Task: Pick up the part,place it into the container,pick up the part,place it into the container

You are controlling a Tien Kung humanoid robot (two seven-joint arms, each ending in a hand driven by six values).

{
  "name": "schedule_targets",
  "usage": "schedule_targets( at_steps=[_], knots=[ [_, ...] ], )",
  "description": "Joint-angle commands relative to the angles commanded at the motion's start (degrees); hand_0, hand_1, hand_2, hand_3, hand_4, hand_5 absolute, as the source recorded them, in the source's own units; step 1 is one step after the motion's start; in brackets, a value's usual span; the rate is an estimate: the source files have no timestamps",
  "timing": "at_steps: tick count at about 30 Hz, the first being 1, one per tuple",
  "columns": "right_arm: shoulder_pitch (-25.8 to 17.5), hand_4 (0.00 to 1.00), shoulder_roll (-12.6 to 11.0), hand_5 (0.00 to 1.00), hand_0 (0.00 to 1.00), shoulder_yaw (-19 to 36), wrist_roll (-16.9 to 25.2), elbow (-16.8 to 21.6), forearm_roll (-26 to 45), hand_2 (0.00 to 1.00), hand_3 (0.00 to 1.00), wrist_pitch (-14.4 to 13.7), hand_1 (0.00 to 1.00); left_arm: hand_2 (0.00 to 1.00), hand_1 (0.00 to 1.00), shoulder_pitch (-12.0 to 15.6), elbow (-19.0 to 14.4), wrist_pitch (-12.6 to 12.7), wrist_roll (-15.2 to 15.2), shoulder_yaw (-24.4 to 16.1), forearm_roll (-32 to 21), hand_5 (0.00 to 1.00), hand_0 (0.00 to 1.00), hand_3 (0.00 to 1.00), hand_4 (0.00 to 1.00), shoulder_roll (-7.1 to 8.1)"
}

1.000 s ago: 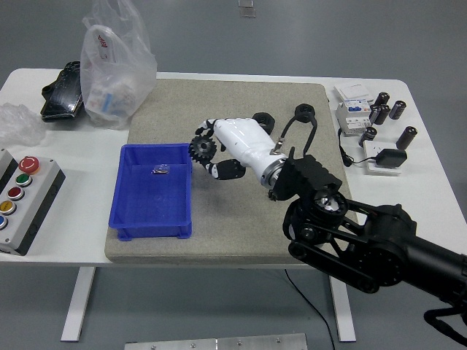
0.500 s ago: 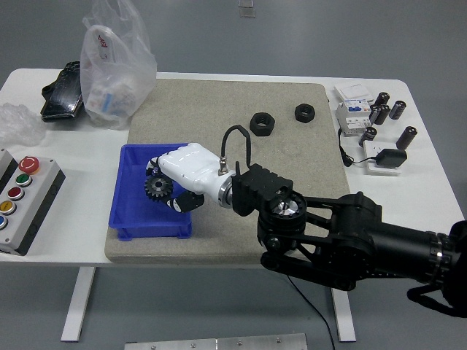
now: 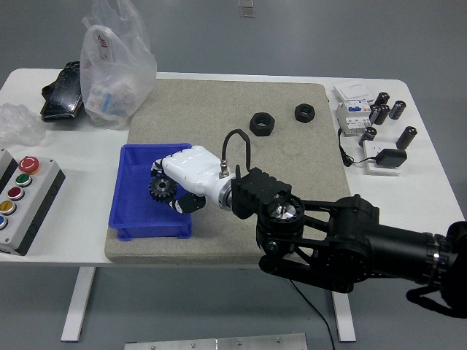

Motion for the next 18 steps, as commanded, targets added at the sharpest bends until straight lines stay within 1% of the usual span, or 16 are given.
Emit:
schedule_targets(
  at_steps=[5, 6, 8, 10, 11, 12, 13, 15, 17, 18],
  knots=[
    [-0.22, 0.571, 0.0, 0.118, 0.569, 0.3, -0.55, 0.12, -0.54, 0.846, 0.884, -0.06, 0.748, 0.694, 0.693, -0.04, 0.0, 0.02, 0.0, -0.12, 0.12, 0.46, 0.743, 0.722, 0.742, 0.04],
    [-0.25, 0.603, -0.02, 0.111, 0.57, 0.38, -0.64, 0.15, -0.65, 0.859, 0.91, -0.19, 0.749, 0.695, 0.693, -0.04, 0.0, 0.02, 0.01, -0.14, 0.14, 0.46, 0.743, 0.722, 0.742, 0.04],
    [-0.41, 0.603, -0.09, 0.111, 0.57, 0.73, -0.77, 0.25, -1.02, 0.859, 0.91, -0.59, 0.749, 0.695, 0.693, -0.05, 0.0, 0.02, 0.02, -0.18, 0.21, 0.46, 0.743, 0.722, 0.742, 0.05],
    [-0.93, 0.603, -0.34, 0.111, 0.57, 1.85, -0.78, 0.52, -1.73, 0.859, 0.91, -1.63, 0.749, 0.695, 0.693, -0.06, 0.0, -0.01, 0.0, -0.27, 0.36, 0.46, 0.743, 0.722, 0.742, 0.06],
    [-1.5, 0.603, -0.67, 0.111, 0.57, 2.86, -0.83, 0.83, -2.26, 0.859, 0.91, -2.41, 0.749, 0.695, 0.693, -0.06, 0.0, -0.03, -0.05, -0.33, 0.46, 0.46, 0.743, 0.722, 0.742, 0.08],
    [-2.28, 0.617, -1.18, 0.11, 0.537, 4.1, -0.92, 1.21, -2.83, 0.827, 0.877, -3.35, 0.731, 0.694, 0.693, -0.07, 0.0, -0.05, -0.1, -0.36, 0.51, 0.46, 0.744, 0.722, 0.742, 0.09],
    [-2.85, 0.617, -1.56, 0.11, 0.537, 5.03, -1.02, 1.43, -3.18, 0.827, 0.877, -3.95, 0.731, 0.694, 0.693, -0.06, 0.0, -0.06, -0.13, -0.37, 0.5, 0.46, 0.744, 0.722, 0.742, 0.1],
    [-5.32, 0.617, -3.33, 0.11, 0.537, 8.19, -2.07, 1.77, -4.31, 0.827, 0.877, -5.43, 0.731, 0.694, 0.693, 0.05, 0.0, -0.05, -0.2, -0.48, 0.52, 0.46, 0.744, 0.722, 0.742, 0.03],
    [-7.27, 0.617, -4.72, 0.11, 0.537, 10.84, -3.1, 1.56, -4.84, 0.827, 0.877, -5.84, 0.731, 0.694, 0.693, 0.17, 0.0, -0.01, -0.21, -0.51, 0.42, 0.46, 0.744, 0.722, 0.742, -0.03],
    [-8.63, 0.641, -5.74, 0.124, 0.499, 12.58, -3.97, 1.29, -5.18, 0.808, 0.861, -5.78, 0.711, 0.694, 0.693, 0.27, 0.0, 0.02, -0.14, -0.57, 0.43, 0.46, 0.744, 0.722, 0.742, -0.07]
  ],
)
